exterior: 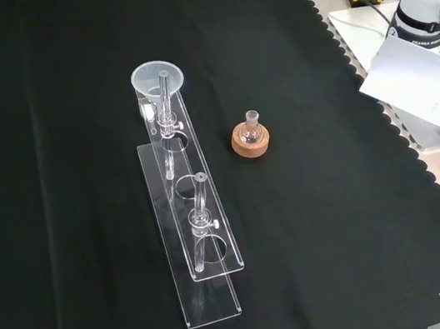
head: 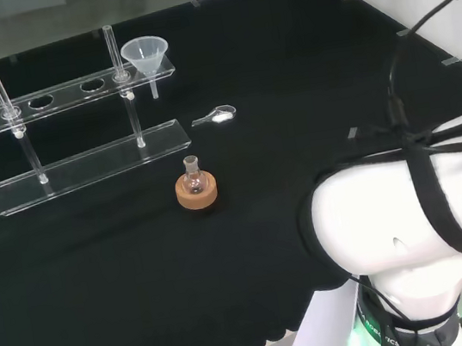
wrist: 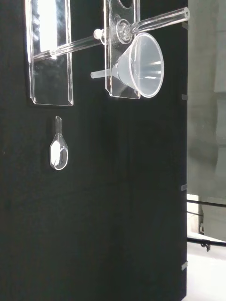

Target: Pick up the funnel from the transparent funnel stand.

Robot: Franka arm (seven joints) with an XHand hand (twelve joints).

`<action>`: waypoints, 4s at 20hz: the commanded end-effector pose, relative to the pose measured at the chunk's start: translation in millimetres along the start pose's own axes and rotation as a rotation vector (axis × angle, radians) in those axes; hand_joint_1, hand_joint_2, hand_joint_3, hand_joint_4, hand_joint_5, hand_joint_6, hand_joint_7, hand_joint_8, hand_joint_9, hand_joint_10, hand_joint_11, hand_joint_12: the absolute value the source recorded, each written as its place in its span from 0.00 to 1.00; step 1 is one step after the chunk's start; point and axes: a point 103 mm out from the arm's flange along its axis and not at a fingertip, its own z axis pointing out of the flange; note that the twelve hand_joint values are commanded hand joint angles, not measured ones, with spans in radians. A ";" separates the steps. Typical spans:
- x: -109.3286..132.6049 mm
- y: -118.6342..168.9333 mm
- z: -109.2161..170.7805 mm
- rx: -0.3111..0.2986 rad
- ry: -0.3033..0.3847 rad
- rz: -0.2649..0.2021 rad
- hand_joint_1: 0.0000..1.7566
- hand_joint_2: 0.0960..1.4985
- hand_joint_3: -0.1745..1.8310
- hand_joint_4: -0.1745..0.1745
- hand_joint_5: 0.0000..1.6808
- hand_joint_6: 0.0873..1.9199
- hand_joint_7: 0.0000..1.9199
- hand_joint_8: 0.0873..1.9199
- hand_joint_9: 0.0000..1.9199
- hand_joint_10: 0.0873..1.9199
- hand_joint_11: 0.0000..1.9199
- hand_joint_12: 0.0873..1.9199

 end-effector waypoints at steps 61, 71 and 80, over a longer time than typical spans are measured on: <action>118.3 197.5 150.4 0.460 -0.092 -0.297 0.36 0.35 0.33 0.61 0.01 0.00 0.01 0.05 0.01 0.42 0.09 0.78; 119.6 210.4 159.5 0.506 -0.118 -0.283 0.39 0.34 0.35 0.59 0.04 0.00 0.00 0.23 0.04 0.45 0.13 0.77; 117.0 215.3 169.5 0.516 -0.126 -0.276 0.39 0.34 0.35 0.59 0.04 0.00 0.00 0.25 0.05 0.45 0.14 0.77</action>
